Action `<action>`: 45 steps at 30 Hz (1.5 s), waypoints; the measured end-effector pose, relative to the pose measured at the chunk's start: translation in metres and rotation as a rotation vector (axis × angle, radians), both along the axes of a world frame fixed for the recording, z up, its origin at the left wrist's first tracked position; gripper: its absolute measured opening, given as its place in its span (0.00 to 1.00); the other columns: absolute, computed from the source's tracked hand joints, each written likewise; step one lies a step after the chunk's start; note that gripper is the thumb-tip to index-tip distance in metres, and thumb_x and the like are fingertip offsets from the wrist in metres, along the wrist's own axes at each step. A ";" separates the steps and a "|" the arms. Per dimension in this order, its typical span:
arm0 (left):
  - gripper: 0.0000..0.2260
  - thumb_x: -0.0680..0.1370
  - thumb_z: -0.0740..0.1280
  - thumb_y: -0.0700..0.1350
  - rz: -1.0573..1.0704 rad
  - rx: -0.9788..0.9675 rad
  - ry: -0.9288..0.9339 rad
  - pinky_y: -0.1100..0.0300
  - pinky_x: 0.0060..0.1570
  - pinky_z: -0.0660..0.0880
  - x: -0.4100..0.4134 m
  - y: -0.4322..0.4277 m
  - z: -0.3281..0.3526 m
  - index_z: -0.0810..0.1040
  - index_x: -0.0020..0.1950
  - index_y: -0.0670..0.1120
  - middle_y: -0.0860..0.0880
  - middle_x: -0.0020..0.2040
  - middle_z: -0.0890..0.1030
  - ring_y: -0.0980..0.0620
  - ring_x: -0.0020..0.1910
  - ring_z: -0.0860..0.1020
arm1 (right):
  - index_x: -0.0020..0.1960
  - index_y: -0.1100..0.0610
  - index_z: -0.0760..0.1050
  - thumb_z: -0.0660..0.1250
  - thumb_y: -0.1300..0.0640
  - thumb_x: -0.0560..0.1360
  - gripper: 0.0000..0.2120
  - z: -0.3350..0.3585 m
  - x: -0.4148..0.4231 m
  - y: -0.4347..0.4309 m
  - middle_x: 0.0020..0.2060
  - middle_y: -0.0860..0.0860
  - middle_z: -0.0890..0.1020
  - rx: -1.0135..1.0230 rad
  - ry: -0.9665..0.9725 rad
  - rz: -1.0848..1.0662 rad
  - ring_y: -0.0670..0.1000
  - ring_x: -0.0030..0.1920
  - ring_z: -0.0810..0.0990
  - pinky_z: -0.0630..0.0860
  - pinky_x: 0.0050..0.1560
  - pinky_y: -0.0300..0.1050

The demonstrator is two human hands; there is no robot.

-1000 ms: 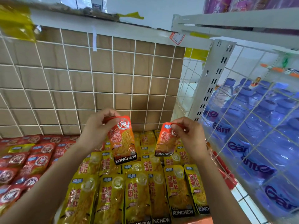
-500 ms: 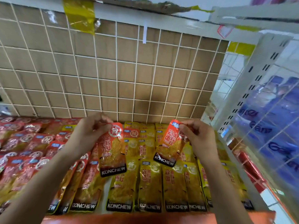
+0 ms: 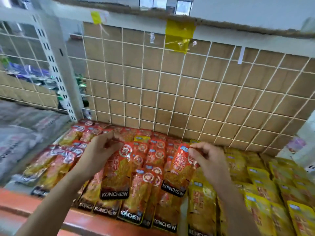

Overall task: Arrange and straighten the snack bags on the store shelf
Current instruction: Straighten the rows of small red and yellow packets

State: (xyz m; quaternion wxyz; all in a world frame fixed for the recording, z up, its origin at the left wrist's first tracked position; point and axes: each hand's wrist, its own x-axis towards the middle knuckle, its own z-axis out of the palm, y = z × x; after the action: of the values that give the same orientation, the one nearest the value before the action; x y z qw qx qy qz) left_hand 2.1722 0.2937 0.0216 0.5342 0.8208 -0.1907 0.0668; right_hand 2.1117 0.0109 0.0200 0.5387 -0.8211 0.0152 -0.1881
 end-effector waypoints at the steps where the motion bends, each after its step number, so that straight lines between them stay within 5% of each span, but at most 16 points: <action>1: 0.07 0.71 0.68 0.43 0.016 0.002 0.004 0.68 0.36 0.70 0.000 0.009 -0.001 0.78 0.43 0.56 0.62 0.34 0.79 0.64 0.33 0.74 | 0.38 0.47 0.77 0.70 0.64 0.71 0.12 -0.001 0.003 0.009 0.29 0.37 0.80 0.000 -0.007 0.012 0.38 0.31 0.77 0.70 0.34 0.29; 4: 0.09 0.70 0.66 0.45 0.039 0.009 0.000 0.68 0.38 0.69 0.000 0.035 -0.003 0.77 0.42 0.61 0.63 0.36 0.79 0.65 0.35 0.74 | 0.38 0.48 0.78 0.70 0.64 0.71 0.11 -0.005 0.010 0.036 0.31 0.42 0.81 0.004 -0.002 0.040 0.39 0.32 0.77 0.71 0.36 0.31; 7: 0.17 0.75 0.67 0.36 0.058 0.040 -0.017 0.71 0.36 0.67 0.002 0.060 -0.010 0.76 0.41 0.60 0.63 0.35 0.78 0.65 0.34 0.74 | 0.39 0.48 0.78 0.70 0.63 0.71 0.10 -0.007 0.017 0.062 0.33 0.44 0.81 0.001 0.003 0.054 0.38 0.34 0.77 0.70 0.37 0.29; 17: 0.16 0.75 0.65 0.32 0.100 0.144 0.043 0.72 0.30 0.66 0.029 0.149 -0.024 0.75 0.41 0.55 0.60 0.31 0.78 0.65 0.27 0.71 | 0.39 0.47 0.77 0.69 0.62 0.72 0.11 -0.020 0.038 0.154 0.34 0.44 0.81 -0.029 0.011 0.066 0.39 0.37 0.78 0.70 0.39 0.28; 21: 0.12 0.76 0.64 0.33 0.091 0.212 0.120 0.64 0.33 0.71 0.040 0.181 -0.028 0.77 0.40 0.50 0.50 0.37 0.81 0.58 0.31 0.75 | 0.40 0.49 0.77 0.69 0.62 0.72 0.09 -0.030 0.047 0.191 0.35 0.43 0.80 -0.061 0.063 0.087 0.38 0.39 0.78 0.71 0.40 0.28; 27: 0.10 0.76 0.64 0.34 0.116 0.210 0.164 0.50 0.43 0.76 0.060 0.206 -0.036 0.78 0.42 0.48 0.49 0.39 0.82 0.47 0.39 0.80 | 0.43 0.52 0.79 0.69 0.58 0.73 0.01 -0.049 0.063 0.234 0.39 0.44 0.80 -0.205 0.161 0.057 0.40 0.42 0.77 0.69 0.41 0.28; 32: 0.08 0.77 0.64 0.36 0.098 0.309 0.192 0.64 0.36 0.74 0.072 0.208 -0.048 0.78 0.43 0.48 0.51 0.40 0.81 0.53 0.37 0.79 | 0.48 0.54 0.79 0.67 0.57 0.75 0.04 -0.050 0.066 0.241 0.41 0.44 0.79 -0.348 0.227 0.019 0.42 0.44 0.77 0.68 0.42 0.28; 40: 0.08 0.75 0.66 0.36 0.086 0.388 0.098 0.72 0.39 0.68 0.076 0.215 -0.069 0.78 0.43 0.50 0.54 0.43 0.81 0.58 0.42 0.76 | 0.50 0.55 0.78 0.65 0.55 0.76 0.06 -0.047 0.063 0.236 0.41 0.44 0.77 -0.544 0.266 -0.042 0.36 0.37 0.71 0.65 0.37 0.24; 45: 0.08 0.75 0.66 0.36 0.140 0.356 0.041 0.64 0.39 0.67 0.079 0.214 -0.071 0.78 0.42 0.49 0.53 0.44 0.78 0.53 0.45 0.75 | 0.50 0.53 0.78 0.63 0.55 0.77 0.06 -0.049 0.063 0.240 0.43 0.46 0.81 -0.588 0.344 -0.039 0.44 0.41 0.77 0.71 0.40 0.33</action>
State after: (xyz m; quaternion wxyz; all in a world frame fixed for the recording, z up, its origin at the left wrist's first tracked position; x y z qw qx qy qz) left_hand 2.2515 0.5080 -0.0497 0.3786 0.9148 -0.1308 0.0525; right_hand 2.1743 0.2513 -0.0289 0.2646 -0.9606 0.0667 -0.0533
